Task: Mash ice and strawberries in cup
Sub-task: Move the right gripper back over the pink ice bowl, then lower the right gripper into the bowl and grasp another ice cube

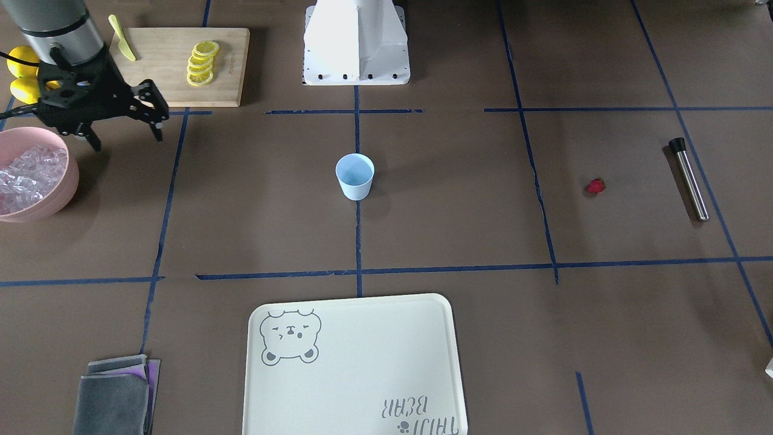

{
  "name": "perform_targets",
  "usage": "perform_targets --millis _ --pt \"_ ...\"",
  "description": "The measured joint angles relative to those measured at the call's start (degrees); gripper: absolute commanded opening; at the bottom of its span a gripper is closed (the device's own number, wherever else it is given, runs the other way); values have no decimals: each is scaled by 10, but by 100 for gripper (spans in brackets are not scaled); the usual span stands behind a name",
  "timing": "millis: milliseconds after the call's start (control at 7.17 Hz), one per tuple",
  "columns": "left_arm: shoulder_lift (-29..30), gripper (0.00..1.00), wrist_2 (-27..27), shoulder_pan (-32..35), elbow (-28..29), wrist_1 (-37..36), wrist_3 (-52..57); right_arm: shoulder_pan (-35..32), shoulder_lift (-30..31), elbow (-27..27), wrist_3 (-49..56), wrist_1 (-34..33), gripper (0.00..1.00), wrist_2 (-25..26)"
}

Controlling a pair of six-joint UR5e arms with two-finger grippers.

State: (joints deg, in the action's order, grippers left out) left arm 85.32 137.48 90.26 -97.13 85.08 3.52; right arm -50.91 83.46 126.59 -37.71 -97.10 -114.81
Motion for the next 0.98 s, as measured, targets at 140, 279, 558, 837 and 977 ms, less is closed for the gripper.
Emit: perform_targets --millis 140,279,558,837,977 --pt "0 100 0 0 -3 0 -2 -47 50 -15 40 53 99 -35" --pt "-1 100 0 0 -5 0 -3 -92 86 -43 80 97 99 -69" --pt "-2 100 0 0 -10 -1 -4 -146 116 -101 134 134 99 -98" --pt "-5 100 0 0 -23 -4 -5 -170 132 -138 192 140 99 -102" --pt "-7 100 -1 0 -32 -5 -9 -177 136 -153 236 140 98 -103"
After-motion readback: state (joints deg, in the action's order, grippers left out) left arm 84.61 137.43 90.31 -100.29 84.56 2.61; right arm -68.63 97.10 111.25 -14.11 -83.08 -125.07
